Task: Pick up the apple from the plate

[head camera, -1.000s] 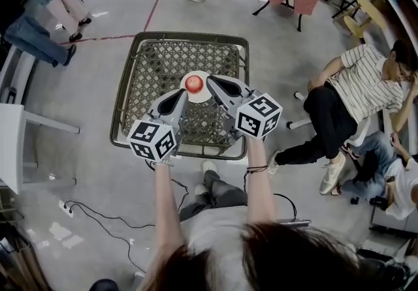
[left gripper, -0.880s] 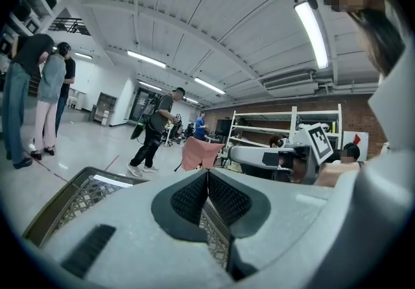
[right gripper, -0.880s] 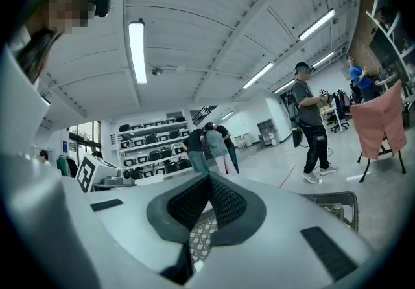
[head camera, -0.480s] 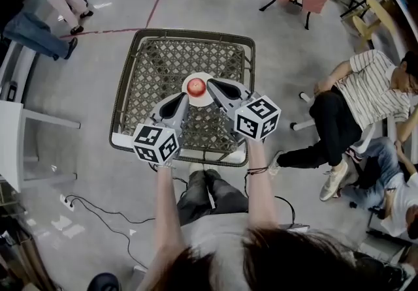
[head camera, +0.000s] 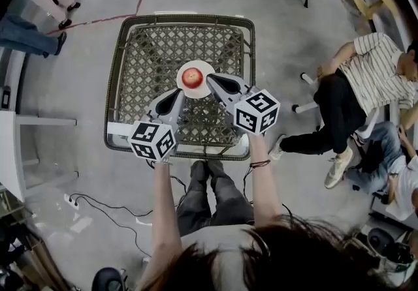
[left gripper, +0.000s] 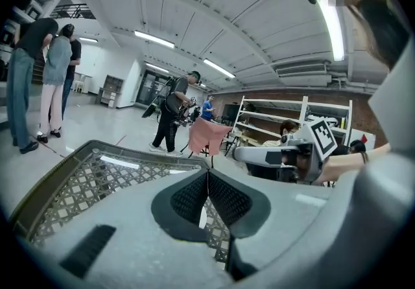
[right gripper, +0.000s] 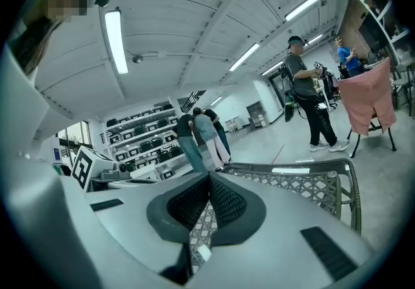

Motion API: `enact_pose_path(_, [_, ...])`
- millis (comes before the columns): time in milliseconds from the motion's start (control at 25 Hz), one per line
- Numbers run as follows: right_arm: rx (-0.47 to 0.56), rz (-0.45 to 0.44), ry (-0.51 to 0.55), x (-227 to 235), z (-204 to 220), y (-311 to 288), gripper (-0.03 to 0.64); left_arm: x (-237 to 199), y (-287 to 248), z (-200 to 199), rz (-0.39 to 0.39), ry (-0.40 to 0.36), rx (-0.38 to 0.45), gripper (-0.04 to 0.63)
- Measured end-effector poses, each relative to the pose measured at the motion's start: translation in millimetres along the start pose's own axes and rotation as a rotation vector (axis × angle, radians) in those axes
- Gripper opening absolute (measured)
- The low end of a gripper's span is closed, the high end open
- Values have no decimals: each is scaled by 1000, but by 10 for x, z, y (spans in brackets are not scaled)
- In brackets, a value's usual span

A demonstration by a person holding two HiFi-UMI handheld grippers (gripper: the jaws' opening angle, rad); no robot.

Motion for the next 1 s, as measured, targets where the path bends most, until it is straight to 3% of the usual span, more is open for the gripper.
enact_pose_path(1000, [-109, -18, -46, 391, 892, -235, 9, -445, -486, 692, -33, -20, -111, 12])
Point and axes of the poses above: the fingertips, and each gripper's own axes: y backward along the fingers, x to its right, z out of its underside, the point moved 7 cm from there along y, backward along the fingers, and after that the axes turned 7 degrees about y, right-handed, at the moved point
